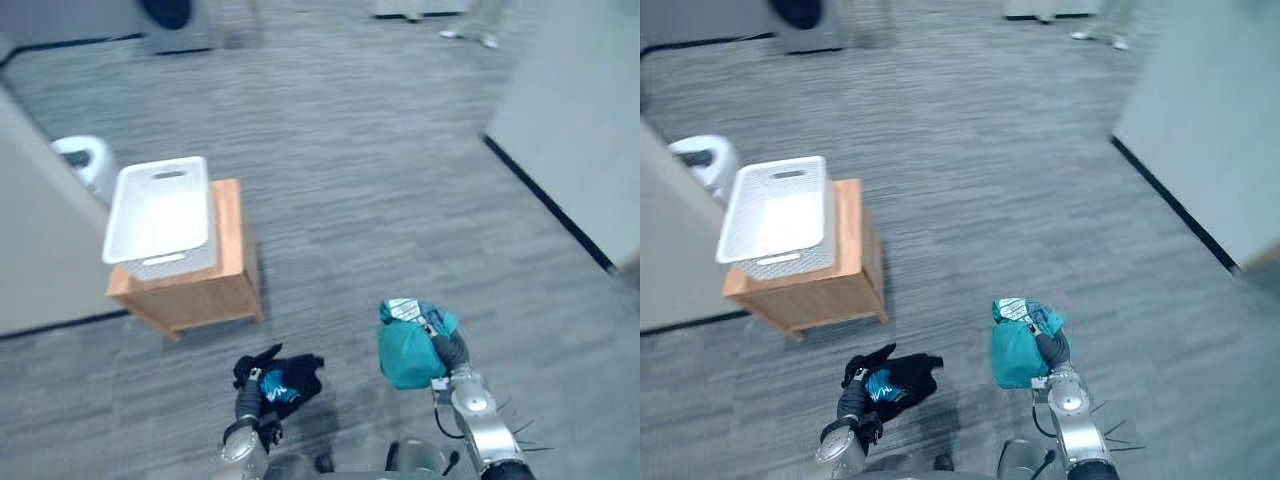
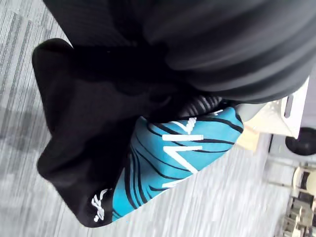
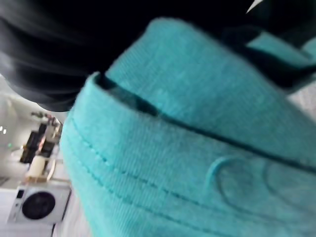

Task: Tidy the bed and pick cloth on bed and put in laundry

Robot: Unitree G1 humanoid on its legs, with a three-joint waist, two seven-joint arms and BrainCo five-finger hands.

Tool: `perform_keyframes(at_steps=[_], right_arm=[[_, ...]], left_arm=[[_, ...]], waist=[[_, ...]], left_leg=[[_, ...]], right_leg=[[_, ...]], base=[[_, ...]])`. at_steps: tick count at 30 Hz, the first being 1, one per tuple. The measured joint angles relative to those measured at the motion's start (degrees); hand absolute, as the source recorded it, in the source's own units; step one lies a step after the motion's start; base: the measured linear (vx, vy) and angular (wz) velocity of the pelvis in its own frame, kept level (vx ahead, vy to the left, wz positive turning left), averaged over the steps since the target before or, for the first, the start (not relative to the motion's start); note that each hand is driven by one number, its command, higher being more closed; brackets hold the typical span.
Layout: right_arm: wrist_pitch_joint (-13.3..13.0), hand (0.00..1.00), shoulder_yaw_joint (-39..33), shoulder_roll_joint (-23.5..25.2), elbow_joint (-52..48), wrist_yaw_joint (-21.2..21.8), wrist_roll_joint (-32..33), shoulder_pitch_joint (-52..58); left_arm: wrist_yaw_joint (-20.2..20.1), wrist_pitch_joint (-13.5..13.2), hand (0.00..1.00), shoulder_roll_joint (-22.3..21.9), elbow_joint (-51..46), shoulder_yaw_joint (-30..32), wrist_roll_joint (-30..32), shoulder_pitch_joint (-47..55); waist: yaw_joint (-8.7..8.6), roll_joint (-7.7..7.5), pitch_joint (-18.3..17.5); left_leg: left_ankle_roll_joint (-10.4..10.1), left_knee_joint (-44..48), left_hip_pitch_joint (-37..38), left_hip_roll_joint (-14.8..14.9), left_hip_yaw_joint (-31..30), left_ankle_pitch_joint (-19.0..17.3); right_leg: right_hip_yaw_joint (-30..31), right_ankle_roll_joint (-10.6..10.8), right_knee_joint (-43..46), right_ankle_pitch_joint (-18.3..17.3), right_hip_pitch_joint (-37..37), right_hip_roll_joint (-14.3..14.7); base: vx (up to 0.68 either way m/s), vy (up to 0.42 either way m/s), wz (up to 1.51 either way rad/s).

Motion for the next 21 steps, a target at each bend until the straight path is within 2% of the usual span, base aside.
perform_keyframes(at_steps=[1,2,3,4,5,6,7,8,9,10,11,13,14,16,17,18,19,20,21], right_arm=[[0.0,1.0,-0.9,0.8,0.0,0.0,0.0,0.5],[0.0,1.0,-0.7,0.8,0.0,0.0,0.0,1.0],[0.0,1.0,-0.6,1.2,0.0,0.1,-0.1,1.8],[0.1,1.0,-0.3,1.5,0.0,0.2,-0.1,3.0],[0.1,1.0,0.2,1.3,0.0,0.3,-0.1,3.4],[0.1,1.0,0.6,0.7,0.1,0.3,-0.1,3.5],[0.1,1.0,1.0,-1.1,0.1,0.3,-0.1,3.2],[0.1,1.0,1.1,-2.1,0.1,0.3,0.0,2.8],[0.1,1.0,2.4,-2.8,-0.1,0.2,0.1,2.0],[0.1,1.0,2.6,-2.8,-0.1,0.1,0.2,1.8],[0.1,1.0,2.6,-2.6,-0.2,-0.2,1.1,1.4],[0.1,1.0,2.5,-2.5,-2.5,-0.2,1.1,1.4],[0.0,1.0,2.3,-2.4,-3.6,-0.1,1.1,1.3],[0.0,1.0,1.4,-2.3,-4.4,-0.1,1.1,0.4],[0.0,1.0,0.1,-2.7,-4.4,-0.1,1.0,-0.3],[0.0,1.0,-0.6,-2.9,-4.4,-0.1,1.0,-0.3],[0.0,1.0,-1.1,-3.0,-4.4,-0.2,1.0,-0.3],[0.0,1.0,-1.8,-3.3,-4.6,-0.3,0.9,-0.3],[0.0,1.0,-1.9,-3.4,-4.6,-0.6,0.7,-0.2]], left_arm=[[0.1,0.0,1.0,0.6,0.9,0.1,1.3,-0.2],[0.1,0.0,1.0,0.9,1.1,0.1,1.9,0.0],[0.2,0.0,1.0,1.5,1.0,0.1,3.0,0.9],[0.2,-0.4,1.0,2.1,0.6,0.2,4.1,2.5],[0.2,-0.6,1.0,2.2,0.4,0.4,4.2,3.4],[0.2,-0.5,1.0,2.0,0.4,0.9,4.2,4.3],[0.2,-0.5,1.0,-0.4,0.3,2.1,4.1,4.9],[0.1,-0.5,1.0,-1.6,0.1,2.9,4.1,5.4],[0.1,-0.3,1.0,-3.3,0.2,3.4,4.0,6.2],[0.0,-0.2,1.0,-3.3,0.2,2.9,4.0,6.2],[-0.2,-0.2,1.0,-3.3,-0.8,2.8,4.0,6.3],[-0.3,-0.3,1.0,-3.3,-4.4,2.9,4.1,6.2],[-0.4,-0.3,1.0,-3.3,-6.0,2.8,4.1,6.0],[-1.3,-0.4,1.0,-3.3,-8.6,2.6,4.1,5.5],[-1.4,-0.4,1.0,-3.3,-10.4,1.8,4.2,4.8],[-1.4,-0.4,1.0,-3.3,-11.0,1.2,4.2,4.4],[-1.4,-0.4,1.0,-3.3,-11.3,0.9,4.2,4.1],[-1.4,-0.4,1.0,-3.3,-12.3,0.2,4.2,3.9],[-1.4,-0.4,1.0,-3.2,-12.6,0.1,4.3,4.2]], waist=[[0.02,-0.11,0.1],[0.06,-0.11,0.2],[-0.02,-0.17,0.1],[-0.04,0.06,-1.1],[0.06,-0.39,-2.2],[-0.15,0.64,-2.6],[0.12,4.13,-2.7],[0.66,5.67,-2.6],[1.93,7.37,-1.5],[2.17,7.54,-1.1],[2.1,6.77,-0.6],[2.87,5.55,-0.1],[3.14,4.96,0.0],[3.1,4.36,0.4],[2.89,4.02,0.3],[2.9,3.8,0.1],[2.88,3.65,0.0],[2.82,3.59,-0.2],[2.71,3.92,-0.4]], left_leg=[[-2.2,0.2,2.2,1.0,-3.1,-1.8],[-3.2,0.3,3.6,1.6,-4.2,-2.9],[-4.9,1.0,6.0,3.4,-6.2,-6.0],[-6.6,3.0,7.9,5.7,-8.4,-9.6],[-7.4,5.0,8.6,6.9,-9.1,-10.9],[-8.3,18.0,3.4,9.3,-7.6,-11.1],[-7.9,33.4,-3.3,14.4,-5.0,-6.0],[-7.1,39.0,-6.1,17.1,-3.3,-1.5],[-6.5,47.8,-9.6,21.9,-0.5,10.2],[-6.8,51.2,-11.0,22.5,0.2,9.5],[-6.8,55.5,-13.8,22.3,3.5,7.1],[-8.0,53.6,-18.2,20.1,9.1,3.0],[-8.9,48.5,-19.9,18.5,12.2,1.3],[-9.1,36.1,-21.6,16.3,19.9,0.2],[-9.1,24.9,-21.3,15.1,30.8,0.5],[-8.5,20.1,-20.5,14.4,37.7,0.8],[-7.1,17.4,-19.8,14.0,42.1,1.4],[-3.0,13.9,-18.0,12.9,49.3,2.5],[2.0,11.7,-16.3,11.8,50.7,2.1]], right_leg=[[2.2,2.0,-8.7,4.2,-0.2,-1.1],[3.4,2.7,-10.6,5.4,-0.3,-1.2],[5.0,3.0,-10.5,6.1,-0.2,-1.0],[4.7,2.4,-6.7,5.3,-0.3,0.3],[5.1,2.9,-4.1,7.5,-0.5,1.7],[3.4,1.9,1.3,10.3,-0.7,3.2],[1.2,-0.9,2.0,9.6,1.4,6.7],[0.5,-2.2,1.2,9.1,2.8,8.7],[0.3,-4.7,-2.6,8.5,8.0,12.2],[0.1,-5.2,-4.5,8.6,10.7,12.7],[0.2,-6.5,-7.7,7.8,15.2,12.9],[0.1,-8.0,-11.8,6.8,20.1,12.6],[-0.4,-8.3,-13.5,6.4,21.6,12.3],[-2.6,-8.2,-15.8,5.9,24.4,12.1],[-5.9,-7.4,-17.4,4.9,26.8,12.0],[-7.9,-6.8,-17.7,3.8,27.7,12.0],[-9.2,-6.3,-17.2,2.7,28.2,12.0],[-12.0,-4.8,-13.3,-0.9,28.9,12.2],[-13.9,-3.7,-6.6,-4.1,28.4,12.4]], base=[[0.43,-0.386,1.11],[0.56,-0.528,1.25],[0.69,-0.726,1.13],[0.57,-0.616,1.04],[0.6,-0.634,1.03],[0.56,-0.631,0.78],[0.67,-0.718,0.57],[0.63,-0.661,-0.14],[0.54,-0.436,-0.35],[0.65,-0.516,-0.29],[0.53,-0.402,-0.01],[0.47,-0.313,0.0],[0.53,-0.261,0.11],[0.49,-0.152,0.42],[0.46,-0.087,0.69],[0.47,-0.075,0.73],[0.28,-0.031,0.79],[0.38,0.003,0.85],[0.49,0.041,1.32]])
